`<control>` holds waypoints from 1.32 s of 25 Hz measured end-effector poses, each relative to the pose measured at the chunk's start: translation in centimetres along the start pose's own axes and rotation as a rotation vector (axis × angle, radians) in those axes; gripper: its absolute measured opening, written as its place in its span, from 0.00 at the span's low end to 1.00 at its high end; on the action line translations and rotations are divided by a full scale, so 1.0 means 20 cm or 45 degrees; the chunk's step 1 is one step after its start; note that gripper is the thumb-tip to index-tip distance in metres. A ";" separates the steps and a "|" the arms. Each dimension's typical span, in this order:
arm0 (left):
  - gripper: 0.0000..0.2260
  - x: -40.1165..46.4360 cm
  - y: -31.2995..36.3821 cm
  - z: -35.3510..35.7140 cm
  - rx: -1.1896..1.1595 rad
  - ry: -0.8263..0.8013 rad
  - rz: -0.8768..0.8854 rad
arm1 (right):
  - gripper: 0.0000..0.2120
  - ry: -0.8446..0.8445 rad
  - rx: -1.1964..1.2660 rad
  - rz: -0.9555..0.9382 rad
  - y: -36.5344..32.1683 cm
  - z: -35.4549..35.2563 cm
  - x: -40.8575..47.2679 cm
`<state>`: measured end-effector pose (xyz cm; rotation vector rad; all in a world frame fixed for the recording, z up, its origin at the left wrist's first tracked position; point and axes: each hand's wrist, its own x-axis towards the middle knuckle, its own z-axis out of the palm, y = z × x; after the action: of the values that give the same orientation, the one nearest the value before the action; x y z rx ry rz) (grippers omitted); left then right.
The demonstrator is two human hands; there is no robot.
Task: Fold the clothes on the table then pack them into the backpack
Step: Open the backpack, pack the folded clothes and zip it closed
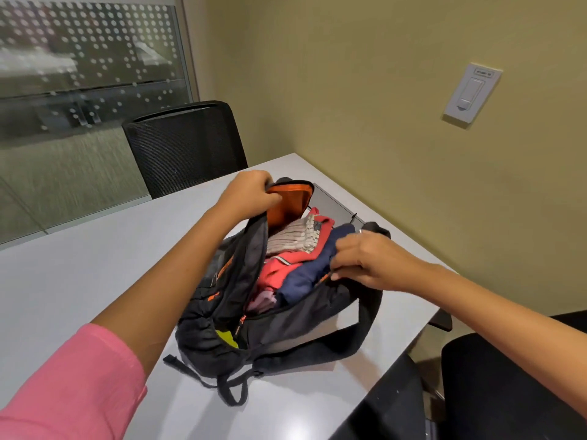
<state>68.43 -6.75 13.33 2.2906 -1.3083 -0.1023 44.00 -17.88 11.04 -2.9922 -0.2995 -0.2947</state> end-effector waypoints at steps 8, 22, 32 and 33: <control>0.10 -0.12 -0.03 -0.13 -0.599 -0.172 -0.205 | 0.04 0.473 -0.194 0.000 -0.01 -0.09 0.40; 0.09 -0.66 -0.29 -0.01 -0.687 0.413 -0.180 | 0.06 0.028 -0.006 -0.106 -0.04 0.01 0.83; 0.14 -1.09 -0.55 0.68 -0.437 0.012 -0.524 | 0.08 0.284 0.087 0.017 -0.02 0.01 0.84; 0.13 -1.07 -0.54 0.72 -0.439 -0.026 -0.611 | 0.08 0.289 0.106 0.025 -0.02 0.01 0.84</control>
<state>61.04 9.93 -7.88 2.2488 -0.6594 -0.4748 60.07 -14.38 14.36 -2.8420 -0.2520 -0.5986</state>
